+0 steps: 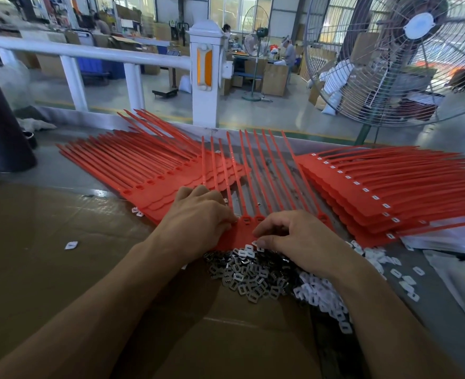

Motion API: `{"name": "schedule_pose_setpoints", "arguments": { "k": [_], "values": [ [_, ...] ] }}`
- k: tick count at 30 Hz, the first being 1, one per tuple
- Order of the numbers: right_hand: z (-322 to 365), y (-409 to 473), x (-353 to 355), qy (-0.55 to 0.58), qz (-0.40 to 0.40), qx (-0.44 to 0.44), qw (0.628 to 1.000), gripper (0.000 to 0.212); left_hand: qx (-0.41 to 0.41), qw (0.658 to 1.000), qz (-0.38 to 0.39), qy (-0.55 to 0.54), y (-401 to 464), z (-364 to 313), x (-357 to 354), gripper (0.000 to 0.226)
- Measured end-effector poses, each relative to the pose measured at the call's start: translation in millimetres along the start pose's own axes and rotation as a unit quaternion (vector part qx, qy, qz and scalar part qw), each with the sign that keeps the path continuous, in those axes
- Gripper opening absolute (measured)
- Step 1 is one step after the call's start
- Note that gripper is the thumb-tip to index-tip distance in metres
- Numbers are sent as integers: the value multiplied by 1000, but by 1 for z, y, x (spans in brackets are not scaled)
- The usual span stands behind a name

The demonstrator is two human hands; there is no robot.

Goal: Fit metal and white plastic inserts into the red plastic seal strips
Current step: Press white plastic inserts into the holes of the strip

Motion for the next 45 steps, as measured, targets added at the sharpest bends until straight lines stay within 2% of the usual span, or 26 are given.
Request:
{"name": "schedule_pose_setpoints", "arguments": {
  "k": [7, 13, 20, 28, 32, 37, 45],
  "values": [
    [0, 2, -3, -11, -3, -4, 1000, 8, -3, 999, 30, 29, 3, -7, 1, 31],
    [6, 5, -5, -58, -20, -7, 998, 6, 5, 1000, 20, -5, 2, -5, -1, 28],
    [10, 6, -8, -36, -21, -21, 999, 10, 16, 999, 9, -48, -2, 3, -7, 21],
    [13, 10, -7, 71, -105, -27, 992, 6, 39, 995, 4, -90, -1, 8, -8, 23],
    [14, 18, -9, 91, -146, -26, 985, 11, 38, 995, 1, -96, -1, 9, -8, 22],
    [14, 25, -15, 50, -163, -24, 985, 17, 40, 994, -3, -104, -2, 9, -8, 23],
    [15, 31, -21, -1, -177, -4, 984, 14, 39, 993, 0, -109, -1, 9, -8, 23]
  ]
}}
Point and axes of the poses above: each hand's wrist, its own y-axis towards the middle knuckle, its own x-axis out of the back of the hand, z = x × y, the point moved 1 cm from there along y, towards the middle knuckle, and after that the axes turned 15 degrees about -y, right-handed, at the moved point
